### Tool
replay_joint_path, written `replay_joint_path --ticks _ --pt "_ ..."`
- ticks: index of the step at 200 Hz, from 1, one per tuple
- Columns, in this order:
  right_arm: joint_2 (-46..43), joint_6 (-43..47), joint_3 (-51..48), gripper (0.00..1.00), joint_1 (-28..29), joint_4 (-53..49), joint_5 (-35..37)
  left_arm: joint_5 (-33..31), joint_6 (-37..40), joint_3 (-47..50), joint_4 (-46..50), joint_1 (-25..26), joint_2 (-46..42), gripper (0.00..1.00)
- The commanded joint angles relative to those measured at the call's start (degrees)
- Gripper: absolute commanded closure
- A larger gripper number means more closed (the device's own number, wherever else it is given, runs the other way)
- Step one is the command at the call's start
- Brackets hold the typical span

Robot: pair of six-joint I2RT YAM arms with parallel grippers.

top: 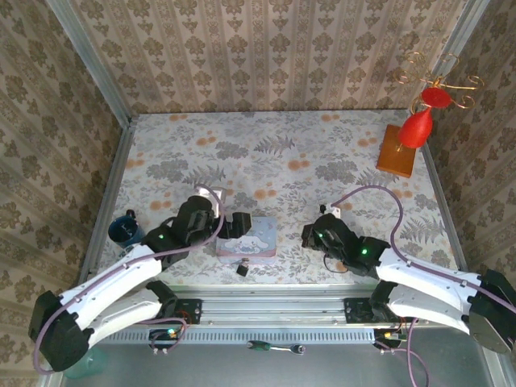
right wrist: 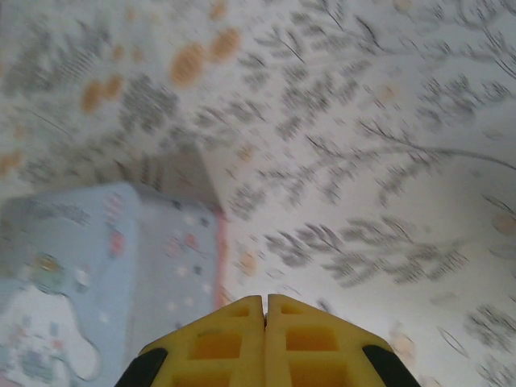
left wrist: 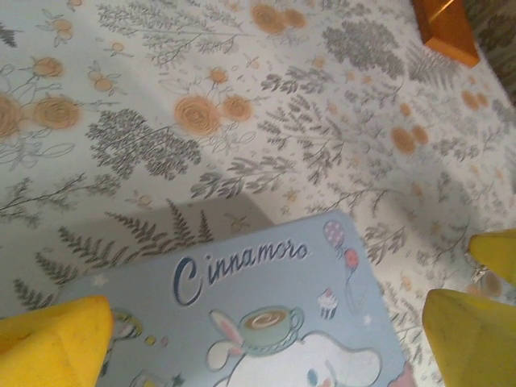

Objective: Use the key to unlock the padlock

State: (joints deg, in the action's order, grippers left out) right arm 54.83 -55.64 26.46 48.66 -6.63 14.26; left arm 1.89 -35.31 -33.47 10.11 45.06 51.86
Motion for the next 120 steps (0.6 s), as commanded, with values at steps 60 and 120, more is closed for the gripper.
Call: replay_joint_path --ticks 60,120 --pt "4.13 -0.41 0.30 1.00 0.49 27.11 6.16 -3.67 -21.02 -0.75 -29.21 7.19 11.46 0.21" --pt "3.31 -0.33 -0.88 1.00 0.47 33.54 4.74 -2.37 -22.63 1.55 -40.72 8.53 12.74 0.30"
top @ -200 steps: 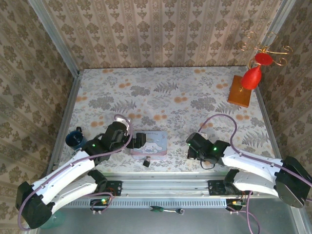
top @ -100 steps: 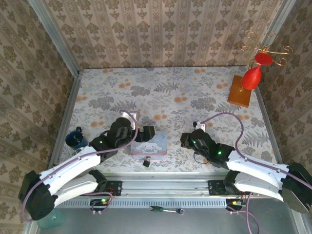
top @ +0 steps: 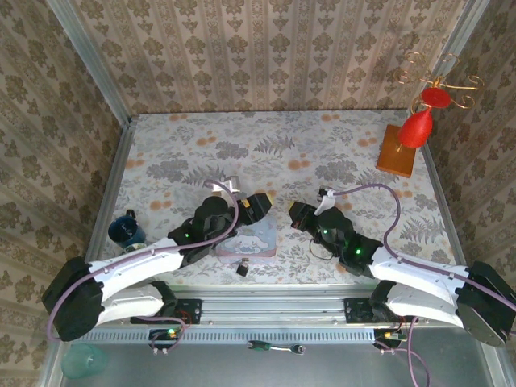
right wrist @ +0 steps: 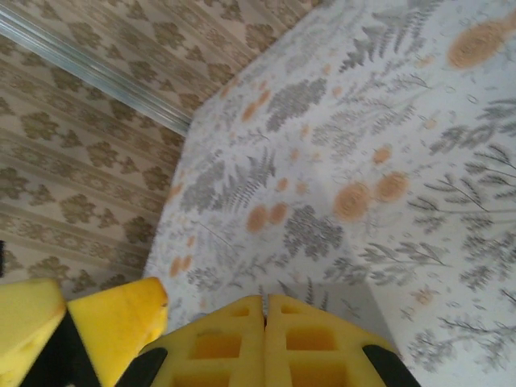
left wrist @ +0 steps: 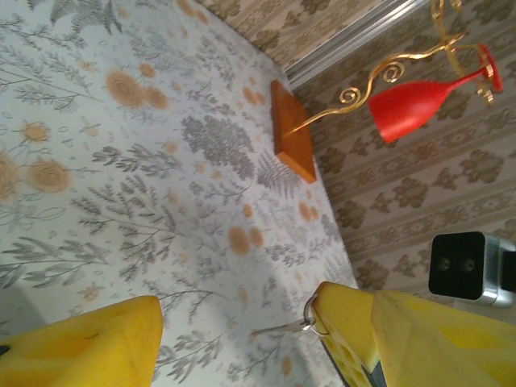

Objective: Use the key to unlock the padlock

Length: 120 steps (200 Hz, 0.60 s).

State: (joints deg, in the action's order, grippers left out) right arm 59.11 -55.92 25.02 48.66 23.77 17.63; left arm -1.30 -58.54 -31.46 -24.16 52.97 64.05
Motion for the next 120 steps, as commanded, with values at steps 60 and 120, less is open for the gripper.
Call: replay_joint_path --ticks 60,120 --pt "-4.65 3.07 7.28 1.00 0.40 -6.90 -2.02 13.48 40.18 -5.17 6.92 0.70 -2.09 0.27" --pt "-5.50 0.92 8.93 1.00 0.82 -6.85 -5.06 20.53 66.30 4.37 -7.74 0.98 -4.34 0.34"
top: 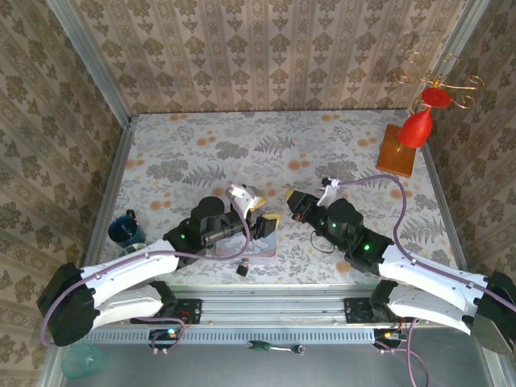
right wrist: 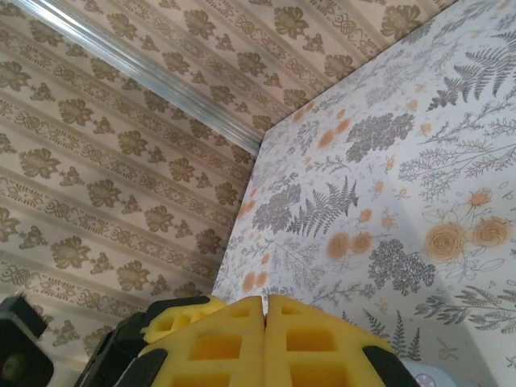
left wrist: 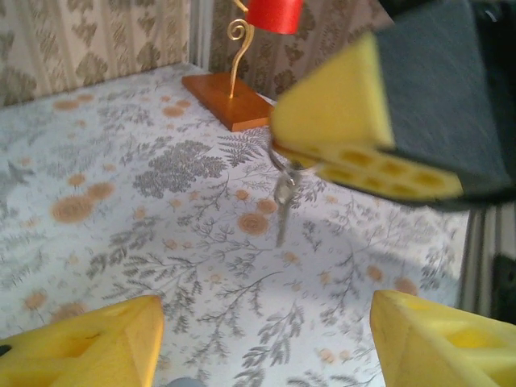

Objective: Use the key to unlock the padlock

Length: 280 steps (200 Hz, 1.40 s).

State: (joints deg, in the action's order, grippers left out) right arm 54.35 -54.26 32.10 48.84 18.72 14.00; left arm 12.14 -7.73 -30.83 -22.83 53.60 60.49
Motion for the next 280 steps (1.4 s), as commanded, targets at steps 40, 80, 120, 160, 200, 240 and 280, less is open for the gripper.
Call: replay_joint_path --ticks 40,80,120,160,200,240,280 --pt "-0.83 -3.57 0.50 1.00 1.07 0.50 -1.92 8.41 19.31 3.95 -13.54 0.07 2.41 0.47" --pt "-0.56 -3.97 1.35 1.00 1.53 0.68 -2.86 9.75 17.22 3.49 -20.84 -1.11 7.50 0.63" --pt "0.06 -4.37 1.43 1.00 2.16 1.69 -2.93 9.63 15.53 2.19 -23.75 -2.45 10.68 0.65" --pt "0.18 -4.38 1.30 1.00 2.35 1.92 -2.84 10.27 15.06 1.83 -23.84 -2.81 11.32 0.68" --pt "0.23 -4.40 1.39 1.00 2.40 1.91 -2.86 11.48 14.70 1.91 -23.84 -3.02 11.14 0.79" --pt "0.23 -4.65 1.39 1.00 2.40 1.54 -2.84 11.20 15.11 1.91 -23.05 -3.22 10.88 1.00" --pt "0.11 -4.69 2.04 1.00 2.45 -0.61 -2.25 10.53 15.23 2.09 -23.65 -3.78 9.96 1.00"
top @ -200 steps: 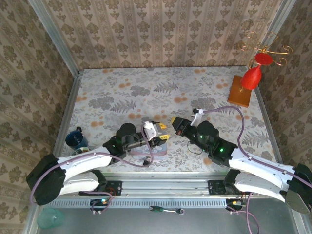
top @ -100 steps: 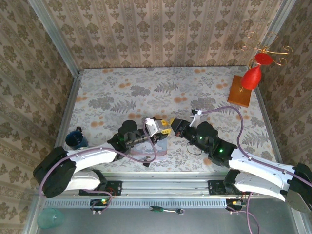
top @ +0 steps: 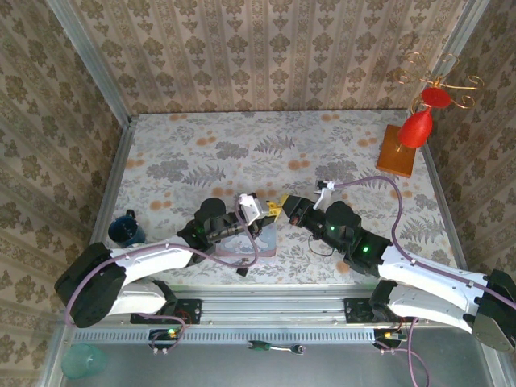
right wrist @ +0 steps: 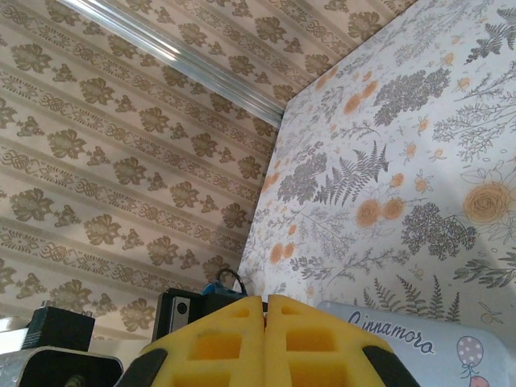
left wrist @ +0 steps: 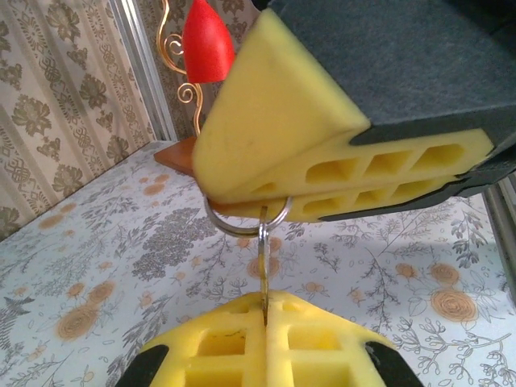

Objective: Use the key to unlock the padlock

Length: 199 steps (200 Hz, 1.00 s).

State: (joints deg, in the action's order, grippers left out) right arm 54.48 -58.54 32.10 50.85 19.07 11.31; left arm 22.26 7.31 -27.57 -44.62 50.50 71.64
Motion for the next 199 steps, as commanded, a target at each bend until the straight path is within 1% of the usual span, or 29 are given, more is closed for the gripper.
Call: replay_joint_path --ticks 1,14,22,35,45,54,64,76,79,93,100,110,115,144,168,199 --pt "-0.05 -0.37 2.07 1.00 0.46 -1.09 0.50 0.41 0.27 -1.17 -1.78 -0.67 -1.21 1.00" --pt "-0.67 0.88 3.31 0.99 0.34 -4.97 1.73 -0.41 1.51 -1.08 -0.07 -0.93 -2.07 1.00" --pt "-1.14 2.06 4.49 0.90 0.30 -8.59 3.07 -1.91 2.79 -1.21 2.02 -1.01 -2.87 1.00" --pt "-1.64 4.22 6.97 0.72 -0.33 -15.65 5.03 -5.47 6.40 -1.87 7.59 -1.02 -4.43 1.00" --pt "-1.66 4.94 8.31 0.66 -1.47 -20.19 5.42 -8.22 9.76 -2.96 13.34 -1.03 -5.58 1.00" --pt "-1.66 5.34 8.92 0.63 -2.81 -22.99 4.40 -9.89 13.10 -4.03 18.45 -1.08 -6.60 1.00" --pt "-1.58 5.19 8.86 0.63 -4.66 -24.20 1.59 -10.44 17.37 -5.32 24.26 -1.25 -7.36 1.00" --pt "-1.32 4.13 8.10 0.63 -7.34 -23.74 -4.42 -10.28 23.64 -6.41 29.20 -1.42 -7.81 1.00" --pt "-1.23 3.46 7.68 0.63 -8.35 -23.05 -6.70 -10.68 24.80 -6.44 29.73 -1.38 -7.95 1.00" --pt "-1.30 -0.55 5.38 0.63 -10.68 -19.43 -12.45 -13.13 27.93 -6.32 30.47 -1.46 -8.67 1.00" --pt "-1.47 -3.23 4.01 0.64 -11.28 -17.57 -14.13 -12.56 31.29 -5.84 30.55 -1.54 -9.07 1.00" --pt "-1.48 -6.16 2.43 0.67 -11.40 -14.86 -15.19 -9.84 37.81 -4.58 30.72 -1.57 -9.70 1.00" --pt "-1.33 -7.52 1.92 0.69 -11.39 -14.07 -15.61 -9.09 39.89 -4.07 30.09 -1.48 -9.92 1.00" --pt "1.17 -11.87 2.29 0.70 -10.84 -11.46 -20.08 -7.59 41.97 -4.56 28.63 -1.46 -10.11 1.00" --pt "3.02 -15.11 2.47 0.68 -9.00 -6.07 -22.91 -7.39 43.83 -5.08 29.04 -1.29 -9.63 1.00" --pt "4.35 -16.07 4.09 0.66 -7.01 -6.89 -22.67 -8.22 44.71 -5.34 29.77 -1.28 -9.41 1.00"
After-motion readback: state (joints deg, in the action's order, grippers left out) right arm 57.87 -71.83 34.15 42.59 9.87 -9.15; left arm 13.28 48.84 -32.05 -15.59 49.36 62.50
